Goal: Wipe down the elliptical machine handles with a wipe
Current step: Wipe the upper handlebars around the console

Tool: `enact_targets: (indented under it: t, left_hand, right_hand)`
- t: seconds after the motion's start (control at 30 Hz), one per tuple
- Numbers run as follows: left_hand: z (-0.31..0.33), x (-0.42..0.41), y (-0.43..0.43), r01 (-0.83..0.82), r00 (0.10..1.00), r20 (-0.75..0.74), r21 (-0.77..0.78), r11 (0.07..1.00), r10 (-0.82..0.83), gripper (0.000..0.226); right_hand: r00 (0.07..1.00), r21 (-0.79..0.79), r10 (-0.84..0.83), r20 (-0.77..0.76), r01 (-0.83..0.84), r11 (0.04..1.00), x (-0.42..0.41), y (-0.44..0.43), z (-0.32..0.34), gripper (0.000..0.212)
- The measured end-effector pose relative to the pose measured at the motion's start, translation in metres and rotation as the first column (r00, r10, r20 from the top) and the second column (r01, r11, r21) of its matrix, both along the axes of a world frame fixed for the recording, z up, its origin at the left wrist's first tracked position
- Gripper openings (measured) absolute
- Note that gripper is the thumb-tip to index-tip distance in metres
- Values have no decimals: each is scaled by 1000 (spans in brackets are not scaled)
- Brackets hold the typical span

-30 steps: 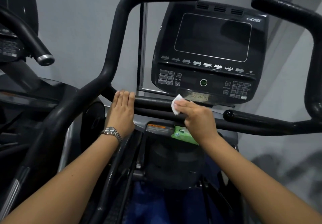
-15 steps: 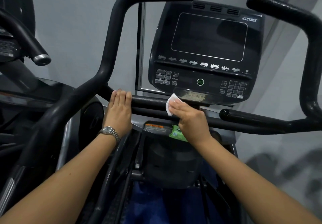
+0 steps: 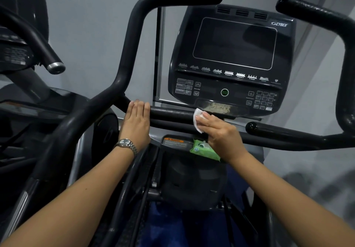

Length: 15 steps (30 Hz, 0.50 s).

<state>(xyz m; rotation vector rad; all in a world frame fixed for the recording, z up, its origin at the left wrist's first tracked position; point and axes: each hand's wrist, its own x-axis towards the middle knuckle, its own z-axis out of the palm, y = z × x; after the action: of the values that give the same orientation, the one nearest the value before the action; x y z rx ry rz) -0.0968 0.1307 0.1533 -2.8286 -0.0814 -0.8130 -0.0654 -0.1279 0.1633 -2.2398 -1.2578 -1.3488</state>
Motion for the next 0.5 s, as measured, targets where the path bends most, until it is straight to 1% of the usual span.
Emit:
enact_targets:
  t: [0.1,0.23,0.3,0.37,0.43,0.5]
  left_hand:
    - [1,-1,-1,-3,1000,0,3,1000,3,83]
    - [2,-1,0,6,1000,0,-9,1000,-6,79]
    - [3,-1,0,21,1000,18,-24,999,-20,75]
    - [5,-3,-1,27,1000,8,-28,999,-27,73]
    - [9,-6,0,28,999,-23,-30,999,-29,76]
    - [12,-9,-2,18,998,-59,-17,1000,-19,80]
  right_hand:
    - [1000,-133,-23,-9,22,991,-1,32,5,38]
    - [996,-275,-76,-38,62,959,-9,83,16,29]
    - [987,-330,-117,-110,75,941,-11,96,20,29]
    - [986,-282,-105,-127,66,957,-8,91,21,31]
    - [987,-176,-91,-130,67,982,-7,70,22,34]
    - [975,-98,-150,-165,135,986,-5,41,24,43]
